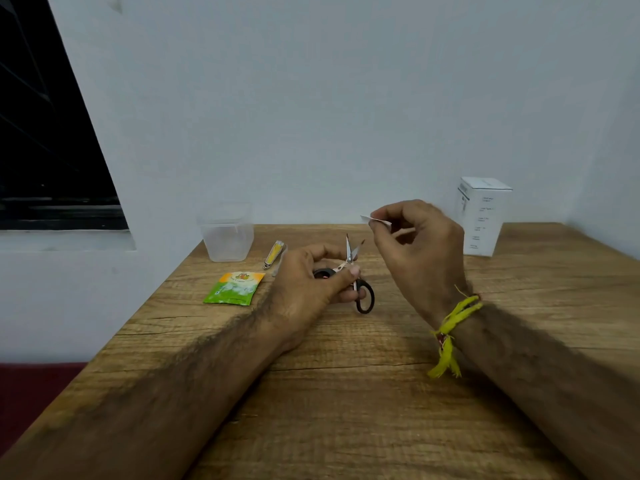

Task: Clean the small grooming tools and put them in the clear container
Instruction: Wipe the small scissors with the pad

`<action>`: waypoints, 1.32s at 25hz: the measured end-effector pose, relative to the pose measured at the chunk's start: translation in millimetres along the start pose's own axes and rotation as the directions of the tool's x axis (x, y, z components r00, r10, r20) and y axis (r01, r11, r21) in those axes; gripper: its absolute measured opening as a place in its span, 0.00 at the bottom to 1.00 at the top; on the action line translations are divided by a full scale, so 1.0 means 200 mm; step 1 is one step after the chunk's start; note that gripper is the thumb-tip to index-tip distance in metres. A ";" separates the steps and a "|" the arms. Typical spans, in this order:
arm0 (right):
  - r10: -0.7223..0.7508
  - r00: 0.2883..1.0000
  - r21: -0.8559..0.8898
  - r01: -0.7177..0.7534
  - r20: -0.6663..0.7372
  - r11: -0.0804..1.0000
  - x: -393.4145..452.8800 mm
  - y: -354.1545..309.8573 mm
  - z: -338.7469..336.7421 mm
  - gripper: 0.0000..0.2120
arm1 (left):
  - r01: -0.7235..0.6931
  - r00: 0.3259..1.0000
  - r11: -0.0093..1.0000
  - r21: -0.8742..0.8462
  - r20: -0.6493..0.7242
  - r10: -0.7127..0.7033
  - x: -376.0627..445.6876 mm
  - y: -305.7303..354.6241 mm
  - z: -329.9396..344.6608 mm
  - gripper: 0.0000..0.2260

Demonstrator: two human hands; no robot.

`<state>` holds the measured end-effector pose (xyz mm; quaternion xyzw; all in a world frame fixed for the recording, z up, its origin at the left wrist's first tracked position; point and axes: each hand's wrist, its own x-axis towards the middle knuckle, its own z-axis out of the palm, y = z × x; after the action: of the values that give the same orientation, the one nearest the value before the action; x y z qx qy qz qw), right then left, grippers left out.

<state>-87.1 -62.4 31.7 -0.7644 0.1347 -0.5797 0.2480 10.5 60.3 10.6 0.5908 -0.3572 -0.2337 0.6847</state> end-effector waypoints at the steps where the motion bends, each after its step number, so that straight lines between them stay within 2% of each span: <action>1: -0.099 0.995 -0.049 0.099 0.003 0.994 0.00 0.00 0.00 0.04 | 0.002 1.000 1.000 -0.007 0.013 -0.002 0.00 0.00 0.00 0.10; 3: -0.231 0.972 -0.114 0.234 0.040 0.965 -0.01 0.02 0.01 0.03 | -0.008 0.999 1.000 -0.001 0.047 0.008 0.00 0.00 0.00 0.12; 6: -0.318 0.938 -0.196 0.340 0.136 0.920 -0.03 0.04 0.04 0.03 | -0.049 0.994 0.999 0.021 0.094 0.047 -0.01 0.00 -0.01 0.12; 12: -0.315 0.931 -0.214 0.350 0.183 0.912 -0.05 0.06 0.03 0.07 | -0.053 0.995 0.998 -0.039 0.085 0.057 0.00 -0.02 -0.02 0.10; 18: -0.316 0.929 -0.178 0.350 0.191 0.920 -0.05 0.03 0.04 0.06 | -0.043 0.997 0.995 -0.090 0.066 0.049 0.00 -0.02 -0.02 0.10; 19: -0.246 0.957 -0.124 0.266 0.157 0.956 -0.05 0.02 0.03 0.05 | -0.037 0.998 0.994 -0.106 0.040 0.041 0.00 -0.02 -0.02 0.11; 20: -0.098 0.989 -0.021 0.101 0.115 0.995 -0.03 0.00 0.02 0.04 | -0.032 0.999 0.991 -0.128 0.005 0.033 0.00 -0.01 -0.02 0.14; 21: 0.106 0.989 0.132 -0.119 0.102 0.984 -0.01 -0.02 0.01 0.03 | -0.037 0.999 0.988 -0.149 -0.028 0.033 0.00 -0.01 -0.02 0.17; 22: 0.303 0.942 0.299 -0.333 0.145 0.894 0.01 -0.04 0.00 0.03 | -0.053 0.998 0.986 -0.158 -0.052 0.046 0.01 -0.01 -0.02 0.19; 23: 0.444 0.864 0.431 -0.503 0.237 0.749 0.02 -0.05 0.00 0.04 | -0.078 0.995 0.985 -0.151 -0.066 0.068 0.01 -0.01 -0.02 0.21; 24: 0.520 0.782 0.509 -0.620 0.342 0.598 0.02 -0.06 0.00 0.05 | -0.109 0.992 0.985 -0.132 -0.073 0.100 0.01 -0.01 -0.02 0.22; 25: 0.551 0.715 0.540 -0.693 0.431 0.477 0.02 -0.06 0.00 0.06 | -0.144 0.988 0.984 -0.108 -0.078 0.136 0.01 -0.01 -0.02 0.21; 27: 0.561 0.643 0.532 -0.759 0.521 0.376 0.01 -0.07 0.01 0.05 | -0.199 0.976 0.979 -0.047 -0.099 0.194 0.01 0.00 -0.02 0.15; 29: 0.567 0.626 0.518 -0.773 0.535 0.365 0.00 -0.07 0.02 0.04 | -0.223 0.968 0.974 0.028 -0.109 0.225 0.01 0.01 -0.03 0.07; 33: 0.583 0.596 0.464 -0.800 0.552 0.380 0.00 -0.05 0.02 0.07 | -0.211 0.963 0.971 0.115 -0.144 0.226 0.01 0.02 -0.03 0.07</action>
<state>-84.8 -54.1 36.0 -0.5649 0.1865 -0.3023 0.7448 16.0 63.5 15.6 0.5972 -0.3769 -0.0919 0.7021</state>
